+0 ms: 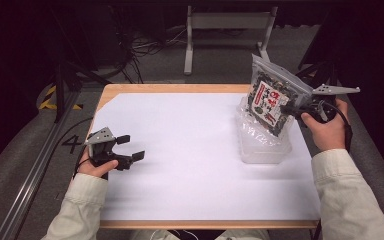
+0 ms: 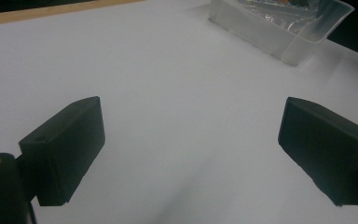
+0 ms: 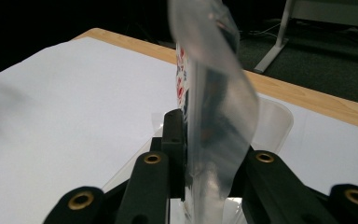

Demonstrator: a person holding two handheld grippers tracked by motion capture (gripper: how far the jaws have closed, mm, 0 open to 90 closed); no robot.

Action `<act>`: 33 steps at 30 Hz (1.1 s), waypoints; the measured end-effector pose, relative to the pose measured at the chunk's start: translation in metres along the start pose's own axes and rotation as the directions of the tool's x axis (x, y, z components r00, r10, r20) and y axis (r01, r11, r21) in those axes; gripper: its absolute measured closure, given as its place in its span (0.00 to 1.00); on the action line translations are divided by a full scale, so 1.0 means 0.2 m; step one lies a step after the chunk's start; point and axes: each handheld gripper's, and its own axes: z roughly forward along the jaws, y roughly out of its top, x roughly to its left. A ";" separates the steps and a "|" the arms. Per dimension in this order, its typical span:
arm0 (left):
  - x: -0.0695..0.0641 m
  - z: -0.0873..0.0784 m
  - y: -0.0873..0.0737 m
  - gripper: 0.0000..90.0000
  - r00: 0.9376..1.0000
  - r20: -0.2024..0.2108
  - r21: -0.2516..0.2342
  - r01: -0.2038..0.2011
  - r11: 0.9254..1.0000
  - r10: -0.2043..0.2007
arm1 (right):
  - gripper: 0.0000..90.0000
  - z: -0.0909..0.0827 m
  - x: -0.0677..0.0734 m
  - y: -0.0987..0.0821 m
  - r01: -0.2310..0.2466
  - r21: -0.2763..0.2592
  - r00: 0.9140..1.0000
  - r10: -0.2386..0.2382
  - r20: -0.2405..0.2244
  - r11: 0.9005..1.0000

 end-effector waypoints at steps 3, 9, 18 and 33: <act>0.00 0.00 0.00 0.09 1.000 0.000 0.002 0.002 1.000 -0.002 | 0.86 0.00 0.00 -0.01 0.001 -0.003 1.000 -0.001 -0.002 1.000; 0.00 0.00 0.00 0.09 1.000 -0.002 0.002 0.002 1.000 -0.002 | 0.86 0.00 0.01 -0.01 0.020 0.004 1.000 -0.020 0.008 1.000; 0.00 0.00 0.00 0.09 1.000 -0.002 0.006 0.001 1.000 -0.001 | 0.86 0.08 0.04 -0.06 0.065 0.105 0.998 -0.067 0.019 0.992; 0.00 0.01 0.00 0.09 1.000 0.000 0.009 -0.003 1.000 0.003 | 0.85 0.06 -0.02 -0.18 0.001 0.034 1.000 0.000 -0.015 0.999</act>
